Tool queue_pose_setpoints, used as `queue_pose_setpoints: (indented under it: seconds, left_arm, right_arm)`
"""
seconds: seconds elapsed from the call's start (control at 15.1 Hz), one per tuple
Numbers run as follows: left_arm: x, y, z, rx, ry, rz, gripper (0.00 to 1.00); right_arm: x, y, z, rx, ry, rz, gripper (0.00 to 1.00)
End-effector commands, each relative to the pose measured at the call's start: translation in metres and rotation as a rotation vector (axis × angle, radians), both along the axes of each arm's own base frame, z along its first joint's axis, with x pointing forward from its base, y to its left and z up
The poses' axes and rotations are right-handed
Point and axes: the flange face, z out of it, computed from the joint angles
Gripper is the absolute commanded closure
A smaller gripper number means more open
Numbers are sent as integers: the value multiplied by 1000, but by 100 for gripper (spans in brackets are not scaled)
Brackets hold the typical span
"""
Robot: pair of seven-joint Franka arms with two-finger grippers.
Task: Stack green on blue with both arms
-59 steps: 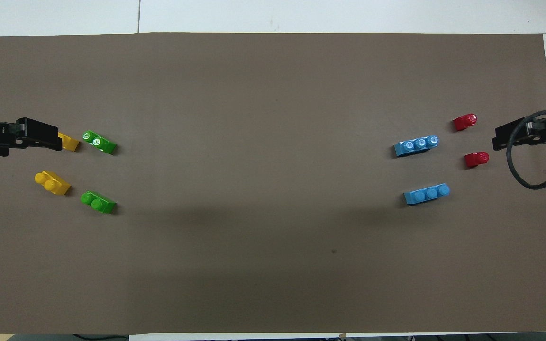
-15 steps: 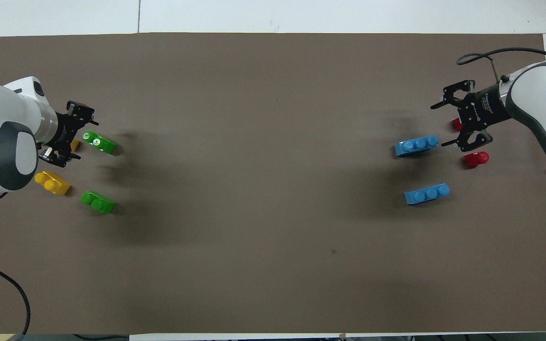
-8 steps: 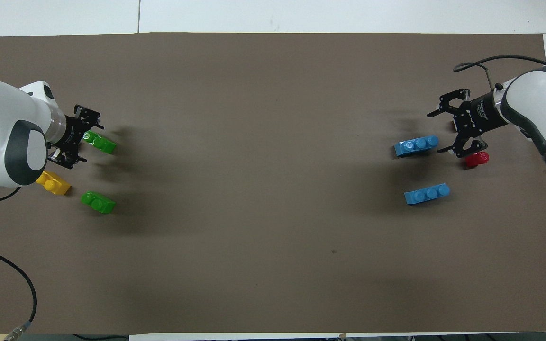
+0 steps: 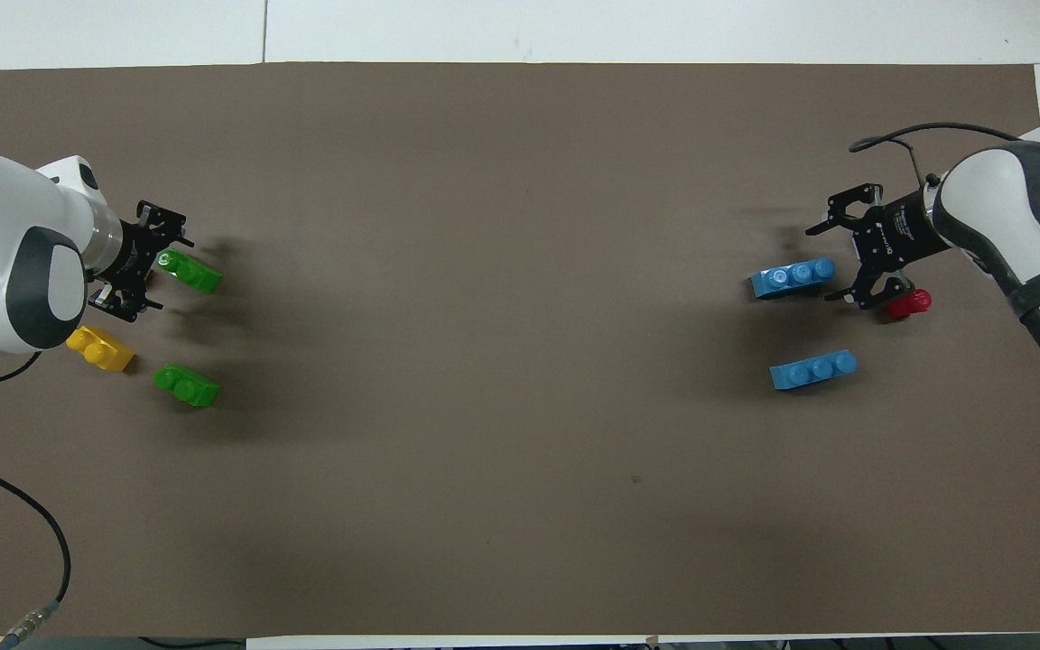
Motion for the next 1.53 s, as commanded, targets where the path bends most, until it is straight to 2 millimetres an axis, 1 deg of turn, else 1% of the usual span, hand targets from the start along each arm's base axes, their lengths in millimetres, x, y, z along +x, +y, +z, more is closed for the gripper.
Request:
queue_pose_setpoints:
  seconds: [0.0, 0.13, 0.2, 0.33, 0.46, 0.73, 0.86, 0.93, 1.0, 1.06, 1.13, 1.19, 1.26, 1.33, 1.39, 1.46]
  left_arm:
    - [5, 3, -3, 6, -4, 10, 1]
    - [5, 1, -3, 4, -6, 10, 1]
    - [5, 2, -4, 4, -9, 14, 1]
    - [5, 2, -7, 3, -20, 14, 1]
    - [6, 1, -14, 0, -21, 17, 1]
    - [6, 0, -14, 0, -21, 28, 1]
    - [6, -1, -14, 0, -24, 29, 3]
    - [7, -2, -14, 0, -25, 29, 5]
    - [7, -3, -14, -1, -25, 29, 9]
    - [7, -5, -14, -1, -25, 26, 16]
    - [7, -5, -14, 1, -28, 24, 26]
    - [7, -5, -14, 1, -31, 24, 39]
    - [8, -6, -12, 5, -38, 16, 67]
    - [8, -7, -13, 8, -36, 7, 85]
    - [8, -7, -13, 9, -36, 5, 100]
    - [9, -7, -12, 9, -37, 3, 100]
  right_arm:
    - [-3, 2, -7, 12, -33, -4, 1]
    - [-3, 5, -10, 9, -48, 11, 1]
    - [-5, 3, -15, 1, -57, 5, 1]
    - [-5, 2, -16, -7, -67, -3, 6]
    - [-5, 3, -16, -6, -68, 4, 20]
    - [-5, 6, -15, -2, -75, 17, 46]
    - [-4, 7, -15, 21, -80, -4, 49]
    - [-4, 7, -15, 26, -80, -8, 60]
    - [-3, 7, -14, 26, -81, -8, 73]
    - [-3, 7, -14, 27, -82, -6, 88]
    - [-2, 8, -13, 27, -84, -5, 100]
    - [-1, 12, -12, 27, -86, -1, 100]
    - [1, 18, -10, 28, -87, 1, 100]
    - [2, 22, -9, 28, -90, 4, 100]
    - [4, 24, -6, 30, -94, 2, 100]
    - [9, 26, 2, 50, -99, -30, 100]
